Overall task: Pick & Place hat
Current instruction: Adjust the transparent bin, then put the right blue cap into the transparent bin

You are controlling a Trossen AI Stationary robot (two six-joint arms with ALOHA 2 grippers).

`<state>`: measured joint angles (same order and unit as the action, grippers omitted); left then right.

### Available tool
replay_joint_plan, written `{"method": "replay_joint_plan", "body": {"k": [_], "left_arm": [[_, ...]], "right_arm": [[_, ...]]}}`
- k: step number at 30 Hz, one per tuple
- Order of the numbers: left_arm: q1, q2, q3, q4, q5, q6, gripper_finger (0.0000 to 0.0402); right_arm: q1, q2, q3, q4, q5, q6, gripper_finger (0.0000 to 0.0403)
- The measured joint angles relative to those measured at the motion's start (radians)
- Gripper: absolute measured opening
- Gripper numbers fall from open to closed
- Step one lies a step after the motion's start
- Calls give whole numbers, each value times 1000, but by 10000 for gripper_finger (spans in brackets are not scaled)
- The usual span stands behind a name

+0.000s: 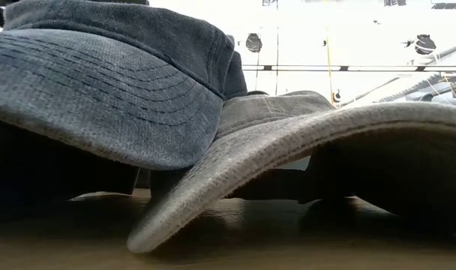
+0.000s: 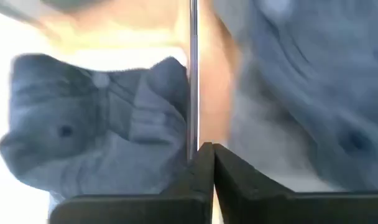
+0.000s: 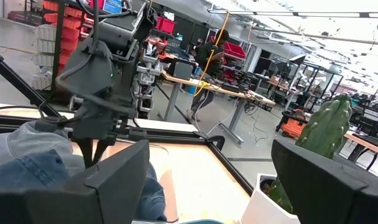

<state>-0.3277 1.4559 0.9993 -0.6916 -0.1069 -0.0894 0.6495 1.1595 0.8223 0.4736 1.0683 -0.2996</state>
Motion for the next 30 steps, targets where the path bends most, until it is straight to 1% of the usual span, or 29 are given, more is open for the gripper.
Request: {"method": "replay_joint_plan", "body": {"k": [3,6,12,17,22,23,27,30], "left_arm": [[9,0,0,57,-74,1,27],[19,0,0,72,-100,5,30],[48,0,0,75,-111,-28,30],[68,0,0,131,-139,-44,30],[81,-1,0,176,-111,-36,31],[76,-5,0,173,-102,-18,30],[41,-37,0,179,-87,51,30],[10,-79,0,235,-103,93,30]], "right_arm": [[0,0,0,0,0,0,325],[0,0,0,0,0,0,325],[0,0,0,0,0,0,325],[0,0,0,0,0,0,325],[0,0,0,-1,-3,0,325],[0,0,0,-3,-18,-1,325],[6,0,0,-9,-137,-7,325],[24,0,0,-18,-179,10,325]]}}
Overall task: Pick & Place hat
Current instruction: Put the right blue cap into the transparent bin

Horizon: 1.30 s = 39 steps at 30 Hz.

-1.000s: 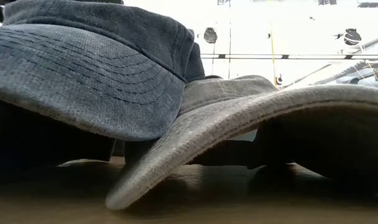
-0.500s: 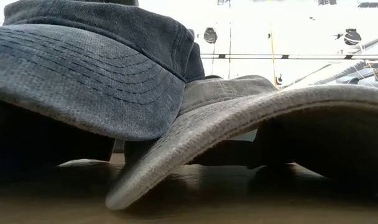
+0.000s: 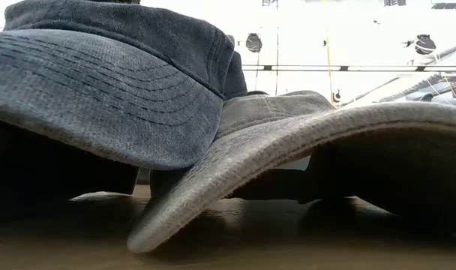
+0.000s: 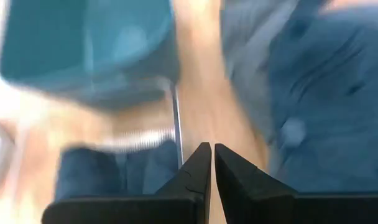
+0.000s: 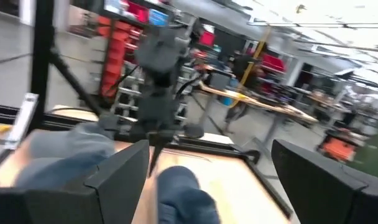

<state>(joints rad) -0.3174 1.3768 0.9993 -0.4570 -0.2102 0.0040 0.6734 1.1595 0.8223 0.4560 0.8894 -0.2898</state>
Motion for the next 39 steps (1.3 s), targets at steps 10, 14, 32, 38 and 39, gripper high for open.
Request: {"method": "replay_joint_plan", "body": {"k": [10,14,32,38,39], "left_arm": [[-19,-247,-65,224,0,104,31],[12,-373,-146,282,-18,82,31],[56,-486,-219,299,-28,46,31],[56,-486,-219,298,-28,43,31],[56,-486,-219,298,-28,43,31]], "right_arm": [[105,0,65,-462,-48,416,325],[121,0,105,-817,-238,821,325],[201,177,73,-620,-750,1048,87],[195,380,372,-969,-869,964,7],[188,417,409,-1008,-895,935,4]]}}
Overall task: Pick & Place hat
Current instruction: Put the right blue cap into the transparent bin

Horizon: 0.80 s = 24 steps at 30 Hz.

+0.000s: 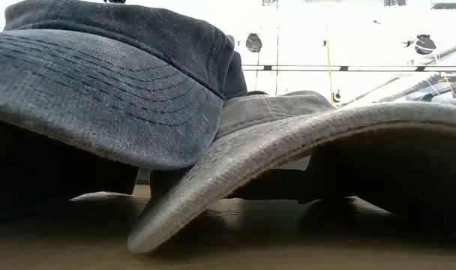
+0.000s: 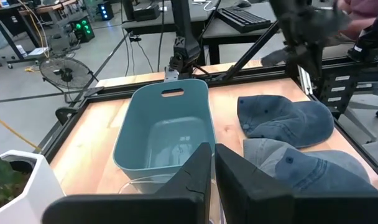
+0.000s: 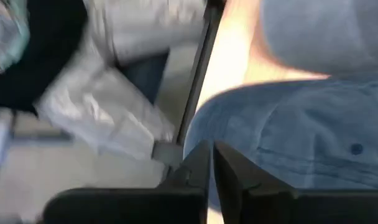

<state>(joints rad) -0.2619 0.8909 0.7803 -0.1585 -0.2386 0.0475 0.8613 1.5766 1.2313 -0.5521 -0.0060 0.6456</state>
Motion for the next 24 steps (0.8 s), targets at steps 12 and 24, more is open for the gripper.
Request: {"method": "replay_joint_plan", "body": {"k": [12,24], "left_arm": [[0,0,0,-1,0,0,31],[0,0,0,-1,0,0,31]], "right_arm": [[-199,220,70,22,-168,-313,0],[-315,266,19,-86,77,-283,0]]}}
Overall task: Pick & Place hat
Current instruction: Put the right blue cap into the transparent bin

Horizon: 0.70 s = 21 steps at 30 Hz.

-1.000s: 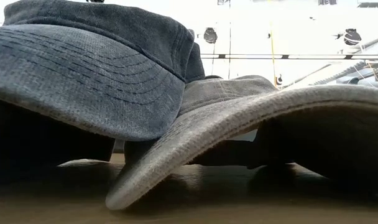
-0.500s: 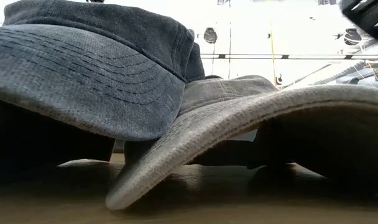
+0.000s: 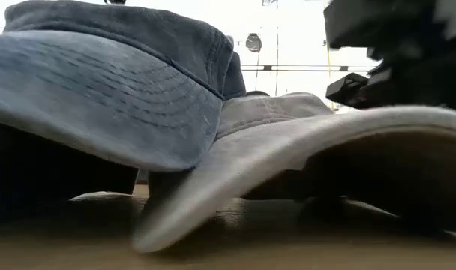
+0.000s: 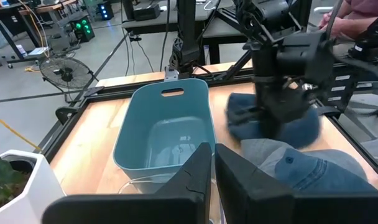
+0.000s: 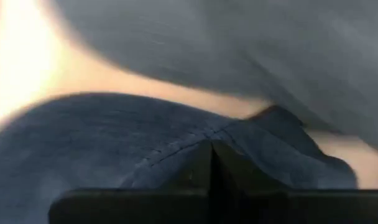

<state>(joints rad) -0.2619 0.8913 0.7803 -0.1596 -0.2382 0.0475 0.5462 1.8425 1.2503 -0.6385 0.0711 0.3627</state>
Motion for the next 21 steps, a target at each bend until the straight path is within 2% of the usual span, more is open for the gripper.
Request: {"method": "replay_joint_plan", "body": {"k": [4,6,10,13,17,21], "left_arm": [[0,0,0,0,0,0,31],[0,0,0,0,0,0,31],[0,0,0,0,0,0,31],[0,0,0,0,0,0,31],[0,0,0,0,0,0,31],[0,0,0,0,0,0,31]], "right_arm": [[0,-3,0,-167,213,168,0],[4,-10,0,-252,256,289,0],[25,-38,-1,-328,237,425,0],[57,-86,-2,-292,214,437,0],[100,-170,0,-300,240,484,0],[139,-233,1,-447,271,612,0]]}}
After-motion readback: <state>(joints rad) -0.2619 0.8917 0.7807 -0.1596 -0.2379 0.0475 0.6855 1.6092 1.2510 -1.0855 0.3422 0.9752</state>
